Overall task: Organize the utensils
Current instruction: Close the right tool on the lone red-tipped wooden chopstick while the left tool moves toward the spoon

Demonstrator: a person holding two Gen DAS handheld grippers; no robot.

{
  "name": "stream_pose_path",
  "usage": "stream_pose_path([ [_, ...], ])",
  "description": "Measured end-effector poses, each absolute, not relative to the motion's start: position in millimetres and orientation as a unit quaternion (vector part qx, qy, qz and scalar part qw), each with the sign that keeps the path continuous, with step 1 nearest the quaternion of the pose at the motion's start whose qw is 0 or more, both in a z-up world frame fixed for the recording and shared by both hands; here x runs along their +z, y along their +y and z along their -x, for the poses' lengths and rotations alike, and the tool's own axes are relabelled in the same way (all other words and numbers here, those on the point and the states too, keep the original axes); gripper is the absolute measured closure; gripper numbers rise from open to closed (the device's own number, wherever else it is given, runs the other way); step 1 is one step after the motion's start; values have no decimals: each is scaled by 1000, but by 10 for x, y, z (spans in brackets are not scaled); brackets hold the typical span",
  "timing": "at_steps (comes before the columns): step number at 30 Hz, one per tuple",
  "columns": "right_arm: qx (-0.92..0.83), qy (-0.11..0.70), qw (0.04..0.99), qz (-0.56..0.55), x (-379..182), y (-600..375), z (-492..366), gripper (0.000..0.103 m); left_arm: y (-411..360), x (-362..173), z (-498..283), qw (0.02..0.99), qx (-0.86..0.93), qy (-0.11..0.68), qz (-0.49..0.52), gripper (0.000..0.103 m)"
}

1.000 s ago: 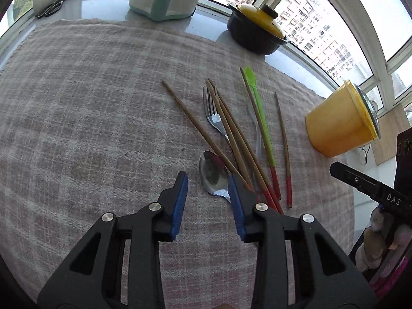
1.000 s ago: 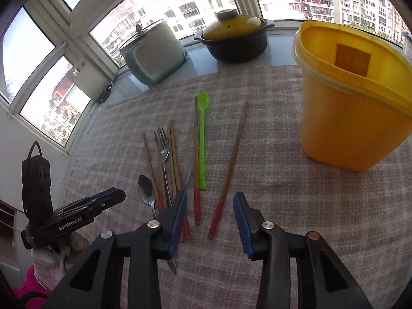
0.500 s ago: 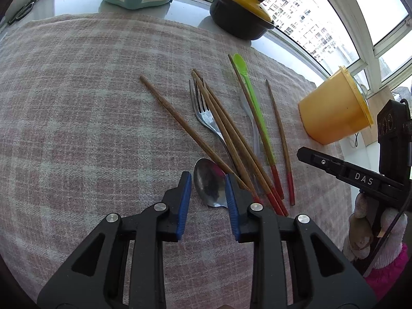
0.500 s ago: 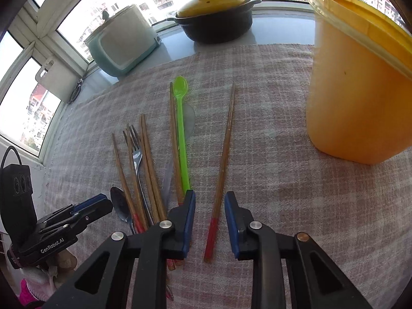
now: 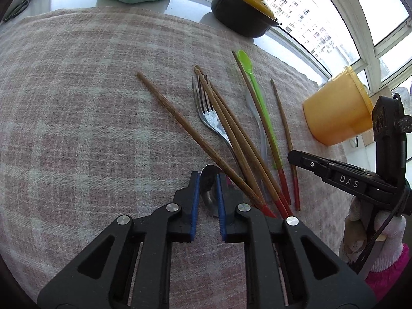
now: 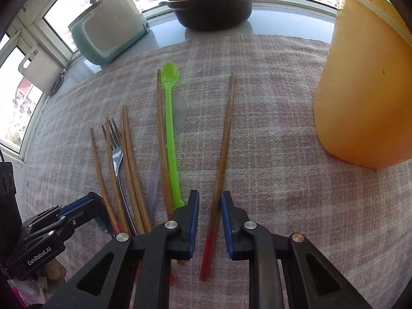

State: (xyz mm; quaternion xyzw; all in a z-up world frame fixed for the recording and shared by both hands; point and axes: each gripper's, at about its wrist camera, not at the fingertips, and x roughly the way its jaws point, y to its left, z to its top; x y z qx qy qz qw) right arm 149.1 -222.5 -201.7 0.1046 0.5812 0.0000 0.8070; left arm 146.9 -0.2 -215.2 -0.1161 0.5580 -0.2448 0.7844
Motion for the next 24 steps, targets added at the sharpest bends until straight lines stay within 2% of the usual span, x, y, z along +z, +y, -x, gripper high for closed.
stream_pose_path([
  [2, 2, 586, 804, -100, -2032, -2230, -1483, 97, 1, -2153, -1466, 786, -244, 557, 113, 96],
  [15, 39, 600, 792, -106, -2046, -2393, -1163, 98, -44, -2134, -1429, 794, -242, 548, 103, 99],
  [17, 34, 600, 794, -90, -2041, -2376, -1196, 96, -42, -2137, -1440, 793, -243, 549, 103, 99],
  [19, 31, 599, 796, -83, -2033, -2369, -1249, 84, -51, -2136, -1446, 792, -242, 551, 103, 99],
  [24, 19, 594, 802, -65, -2013, -2320, -1458, 83, -56, -2128, -1433, 795, -239, 548, 99, 99],
])
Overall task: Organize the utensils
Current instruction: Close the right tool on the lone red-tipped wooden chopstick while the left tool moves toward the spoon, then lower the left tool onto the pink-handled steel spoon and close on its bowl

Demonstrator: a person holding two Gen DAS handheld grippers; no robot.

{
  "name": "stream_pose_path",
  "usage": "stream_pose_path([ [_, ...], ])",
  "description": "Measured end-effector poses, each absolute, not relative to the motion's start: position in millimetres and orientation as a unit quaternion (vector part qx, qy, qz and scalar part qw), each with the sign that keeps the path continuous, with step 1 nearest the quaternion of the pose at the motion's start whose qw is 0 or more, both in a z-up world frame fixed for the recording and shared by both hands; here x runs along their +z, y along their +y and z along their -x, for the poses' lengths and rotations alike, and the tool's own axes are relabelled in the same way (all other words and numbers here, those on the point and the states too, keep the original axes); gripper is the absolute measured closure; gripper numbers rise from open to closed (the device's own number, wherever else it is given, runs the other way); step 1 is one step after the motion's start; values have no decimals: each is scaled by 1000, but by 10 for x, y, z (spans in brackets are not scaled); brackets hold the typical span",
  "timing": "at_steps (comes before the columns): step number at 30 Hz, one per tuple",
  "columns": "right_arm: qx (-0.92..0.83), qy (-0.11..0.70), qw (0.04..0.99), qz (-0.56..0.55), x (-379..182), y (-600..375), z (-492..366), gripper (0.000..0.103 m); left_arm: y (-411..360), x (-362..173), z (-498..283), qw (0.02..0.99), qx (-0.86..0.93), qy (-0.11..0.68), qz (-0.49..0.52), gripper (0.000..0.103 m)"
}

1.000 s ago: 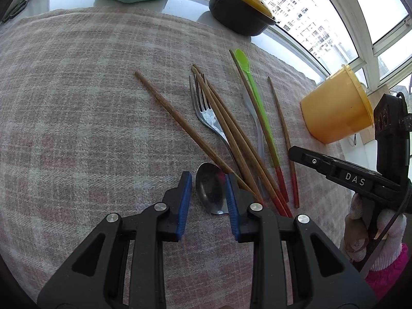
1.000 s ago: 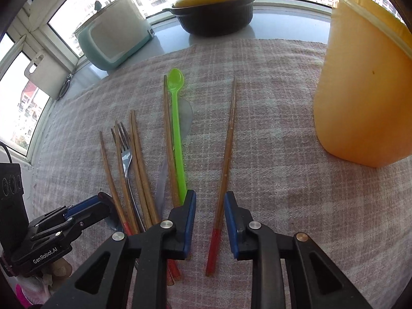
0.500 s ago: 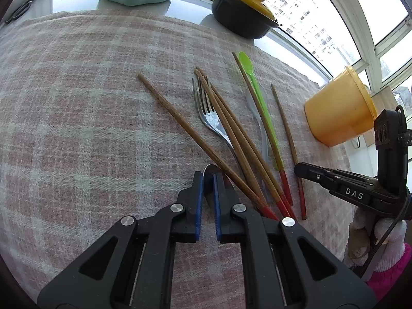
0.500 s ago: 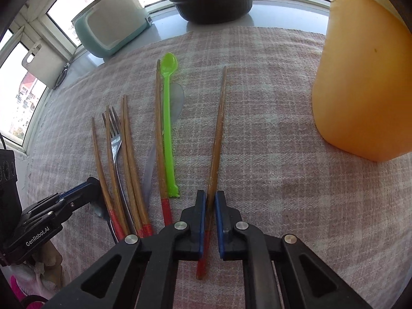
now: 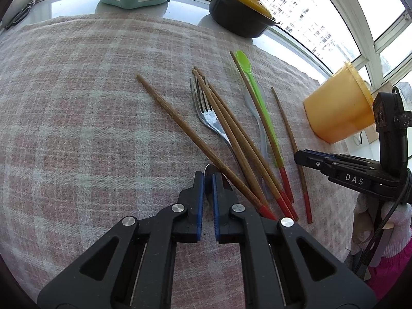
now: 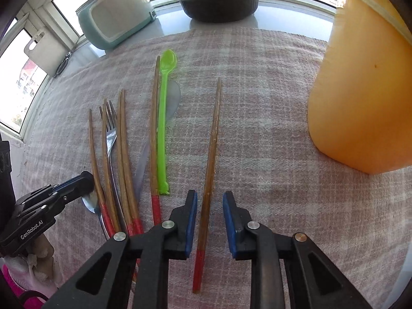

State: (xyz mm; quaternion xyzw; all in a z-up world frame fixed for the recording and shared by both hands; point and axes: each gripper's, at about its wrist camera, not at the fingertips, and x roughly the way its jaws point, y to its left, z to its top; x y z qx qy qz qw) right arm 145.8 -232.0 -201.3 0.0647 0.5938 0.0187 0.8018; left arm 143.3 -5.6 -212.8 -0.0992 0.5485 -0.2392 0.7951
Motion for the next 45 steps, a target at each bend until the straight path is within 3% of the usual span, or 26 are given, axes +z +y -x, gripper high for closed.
stream_pose_path([
  [8, -3, 585, 810, -26, -2044, -2245, -1755, 84, -45, -2127, -1421, 796, -236, 548, 100, 99],
  [11, 0, 582, 813, -14, -2051, -2195, -1785, 96, -31, -2092, -1389, 800, -232, 544, 100, 101],
  [13, 10, 581, 813, -26, -2046, -2192, -1779, 99, -11, -2048, -1367, 805, -230, 538, 99, 102],
  [30, 62, 508, 856, -69, -1482, -2326, -1088, 100, 124, -1426, -1089, 851, -218, 470, 81, 103],
  [35, 65, 499, 862, -62, -1413, -2355, -994, 100, 159, -1572, -1165, 836, -196, 504, 93, 103],
  [36, 66, 499, 862, -64, -1409, -2376, -959, 100, 192, -1638, -1180, 825, -188, 521, 108, 99],
  [38, 69, 500, 861, -66, -1412, -2401, -933, 100, 252, -1773, -1211, 801, -172, 556, 140, 57],
  [39, 70, 501, 860, -65, -1417, -2407, -922, 100, 302, -1822, -1195, 795, -165, 563, 158, 52],
  [45, 71, 501, 860, -64, -1439, -2481, -886, 99, 294, -2002, -1064, 764, -142, 591, 217, 52],
])
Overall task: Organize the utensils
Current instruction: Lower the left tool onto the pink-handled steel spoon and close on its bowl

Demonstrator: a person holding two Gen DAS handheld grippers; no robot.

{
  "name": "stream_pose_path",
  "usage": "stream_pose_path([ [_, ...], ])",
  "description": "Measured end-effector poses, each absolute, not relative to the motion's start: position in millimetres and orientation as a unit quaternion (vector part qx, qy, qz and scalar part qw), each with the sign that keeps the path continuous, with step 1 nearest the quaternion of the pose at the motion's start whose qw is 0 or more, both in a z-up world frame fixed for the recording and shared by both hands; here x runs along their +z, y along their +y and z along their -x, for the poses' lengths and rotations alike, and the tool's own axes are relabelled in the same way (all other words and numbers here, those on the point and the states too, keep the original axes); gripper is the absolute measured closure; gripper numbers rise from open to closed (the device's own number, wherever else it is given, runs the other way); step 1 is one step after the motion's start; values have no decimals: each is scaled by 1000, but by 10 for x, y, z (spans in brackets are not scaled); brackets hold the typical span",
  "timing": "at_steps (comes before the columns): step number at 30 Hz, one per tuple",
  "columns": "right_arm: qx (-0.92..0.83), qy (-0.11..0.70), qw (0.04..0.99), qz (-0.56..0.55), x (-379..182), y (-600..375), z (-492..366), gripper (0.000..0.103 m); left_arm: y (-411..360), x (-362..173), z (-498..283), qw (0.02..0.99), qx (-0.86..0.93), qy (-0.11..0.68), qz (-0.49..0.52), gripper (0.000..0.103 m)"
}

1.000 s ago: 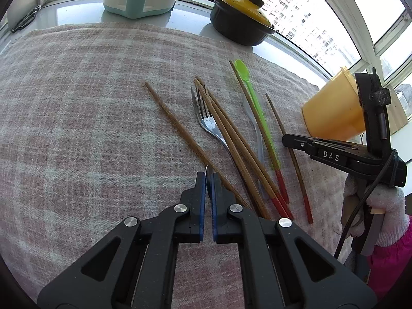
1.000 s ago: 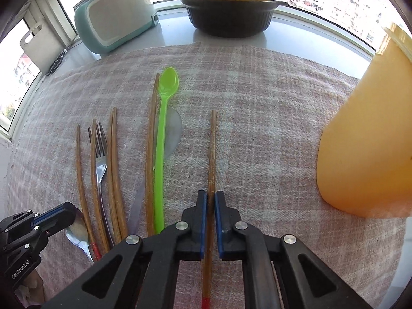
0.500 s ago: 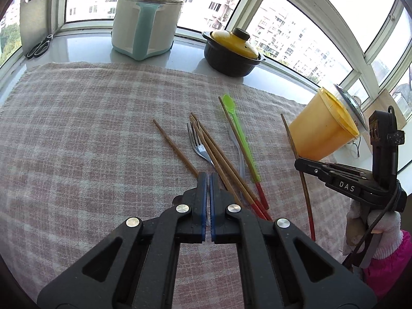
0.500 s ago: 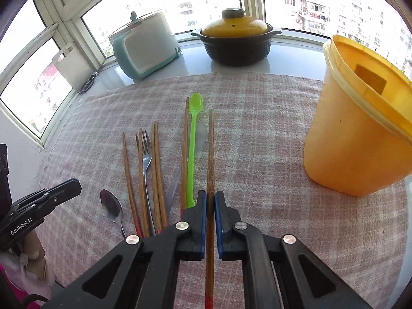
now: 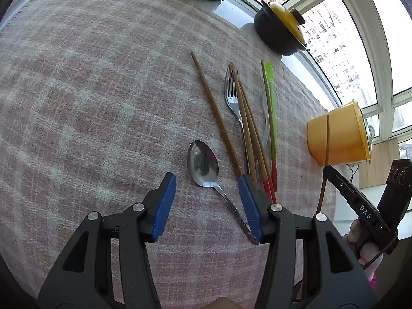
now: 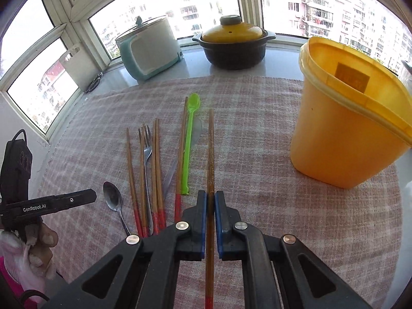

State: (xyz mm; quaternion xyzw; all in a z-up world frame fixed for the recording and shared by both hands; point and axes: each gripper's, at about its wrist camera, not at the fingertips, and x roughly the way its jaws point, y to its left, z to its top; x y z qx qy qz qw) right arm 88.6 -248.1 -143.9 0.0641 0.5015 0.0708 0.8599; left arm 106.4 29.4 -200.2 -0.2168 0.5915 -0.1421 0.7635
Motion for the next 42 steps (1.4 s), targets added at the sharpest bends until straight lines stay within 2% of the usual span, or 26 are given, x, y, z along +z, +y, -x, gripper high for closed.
stream_pose_path([
  [7, 100, 490, 865, -34, -1332, -2576, -811, 100, -3, -2073, -956, 771, -82, 597, 207, 52],
  [15, 147, 484, 862, -20, -1278, -2783, -713, 99, -343, -2087, -896, 799, -12, 585, 135, 54],
  [18, 158, 482, 861, -20, -1272, -2858, -678, 99, -470, -2096, -903, 813, 10, 576, 86, 61],
  [20, 165, 481, 861, -21, -1268, -2903, -662, 99, -518, -2104, -896, 819, 18, 571, 57, 69],
  [24, 171, 478, 861, -23, -1253, -2975, -664, 99, -525, -2114, -904, 823, -6, 568, 12, 77],
  [25, 172, 477, 861, -24, -1251, -2985, -663, 99, -512, -2110, -921, 822, -17, 569, 8, 83],
  [26, 172, 476, 862, -25, -1248, -2998, -663, 99, -475, -2104, -906, 820, -27, 571, 2, 86],
  [30, 171, 473, 864, -28, -1229, -3037, -671, 99, -389, -2095, -915, 815, -74, 574, -36, 86],
  [34, 169, 469, 866, -33, -1204, -3045, -676, 99, -274, -2075, -1034, 802, -86, 590, -30, 88],
  [36, 167, 467, 867, -36, -1191, -3054, -686, 99, -219, -2046, -1073, 802, -75, 592, -18, 84],
  [37, 167, 467, 868, -39, -1183, -3060, -691, 99, -194, -2025, -1088, 802, -70, 594, -5, 71],
  [38, 166, 465, 868, -41, -1173, -3067, -695, 99, -162, -2004, -1105, 802, -66, 593, 8, 52],
  [40, 166, 463, 869, -42, -1156, -3075, -701, 99, -91, -1957, -1131, 809, -38, 585, 34, 36],
  [42, 168, 461, 870, -42, -1135, -3070, -710, 99, -38, -1958, -1181, 806, -20, 588, 61, 36],
])
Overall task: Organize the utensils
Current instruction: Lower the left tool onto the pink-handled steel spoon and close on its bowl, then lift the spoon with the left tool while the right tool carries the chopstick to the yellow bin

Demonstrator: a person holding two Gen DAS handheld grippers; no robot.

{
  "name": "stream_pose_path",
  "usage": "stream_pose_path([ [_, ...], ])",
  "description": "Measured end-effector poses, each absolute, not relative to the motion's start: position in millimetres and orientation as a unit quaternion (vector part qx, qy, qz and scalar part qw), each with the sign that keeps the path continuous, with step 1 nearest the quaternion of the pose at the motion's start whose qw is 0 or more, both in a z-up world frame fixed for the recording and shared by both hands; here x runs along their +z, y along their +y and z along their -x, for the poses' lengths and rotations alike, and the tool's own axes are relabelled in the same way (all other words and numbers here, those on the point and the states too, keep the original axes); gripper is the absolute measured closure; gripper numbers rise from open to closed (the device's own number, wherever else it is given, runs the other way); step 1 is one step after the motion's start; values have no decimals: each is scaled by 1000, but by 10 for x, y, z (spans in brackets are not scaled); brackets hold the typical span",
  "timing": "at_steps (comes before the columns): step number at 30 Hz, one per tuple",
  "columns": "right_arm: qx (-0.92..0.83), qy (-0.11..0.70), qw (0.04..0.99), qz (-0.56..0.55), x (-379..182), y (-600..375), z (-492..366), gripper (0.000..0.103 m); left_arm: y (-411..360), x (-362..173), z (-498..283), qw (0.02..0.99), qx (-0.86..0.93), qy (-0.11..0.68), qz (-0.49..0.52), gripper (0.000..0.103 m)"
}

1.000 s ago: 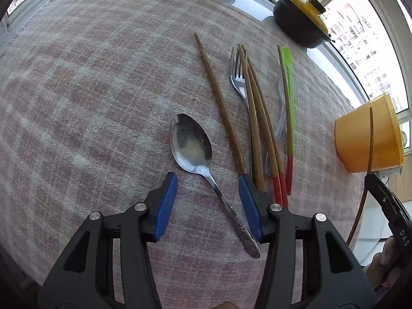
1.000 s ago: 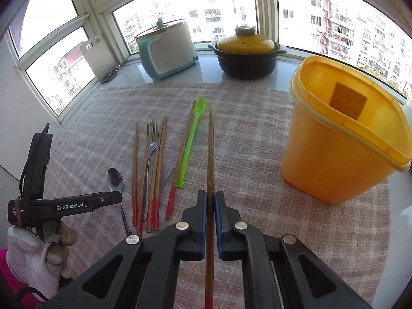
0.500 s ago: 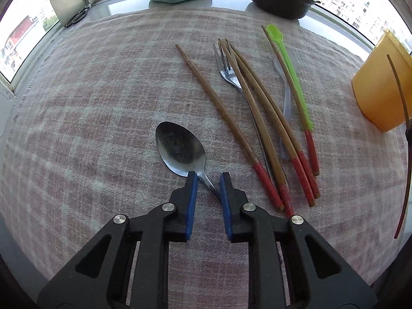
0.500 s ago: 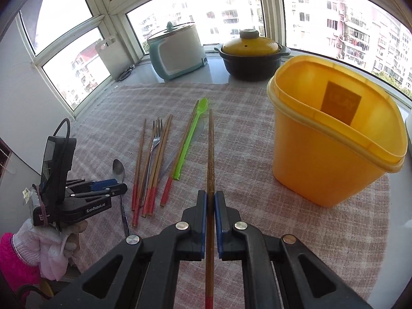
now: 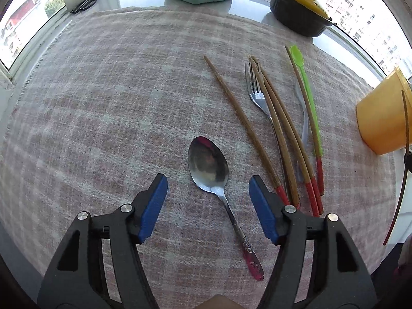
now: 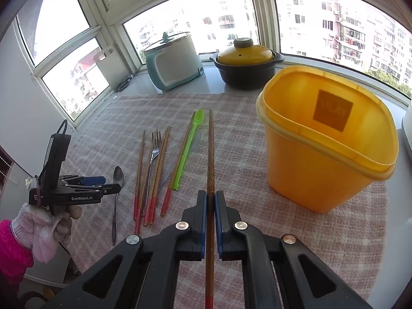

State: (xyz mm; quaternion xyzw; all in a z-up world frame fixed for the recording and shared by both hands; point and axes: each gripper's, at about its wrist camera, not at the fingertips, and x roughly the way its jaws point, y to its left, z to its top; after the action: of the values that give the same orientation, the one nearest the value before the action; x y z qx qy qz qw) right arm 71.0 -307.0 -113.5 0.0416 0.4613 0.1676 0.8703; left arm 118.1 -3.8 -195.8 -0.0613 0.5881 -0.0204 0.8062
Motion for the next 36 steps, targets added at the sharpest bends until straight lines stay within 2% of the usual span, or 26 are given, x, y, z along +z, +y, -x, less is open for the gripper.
stream_pose_path([
  [6, 170, 457, 872, -38, -1099, -3050, -732, 99, 21, -2057, -1371, 790, 36, 601, 117, 36],
  [12, 173, 456, 872, -34, -1102, -3057, -719, 99, -148, -2125, -1453, 793, 71, 599, 88, 36],
  [13, 173, 455, 873, -34, -1104, -3062, -718, 99, -173, -2127, -1454, 794, 74, 598, 82, 41],
  [17, 171, 452, 874, -37, -1098, -3095, -711, 99, -243, -2112, -1457, 800, 72, 591, 70, 69],
  [27, 159, 450, 878, -38, -1087, -3148, -686, 99, -298, -2043, -1373, 807, 42, 583, 83, 69],
  [36, 150, 430, 890, -28, -975, -3136, -629, 99, -313, -1443, -1062, 858, 11, 503, 101, 70],
])
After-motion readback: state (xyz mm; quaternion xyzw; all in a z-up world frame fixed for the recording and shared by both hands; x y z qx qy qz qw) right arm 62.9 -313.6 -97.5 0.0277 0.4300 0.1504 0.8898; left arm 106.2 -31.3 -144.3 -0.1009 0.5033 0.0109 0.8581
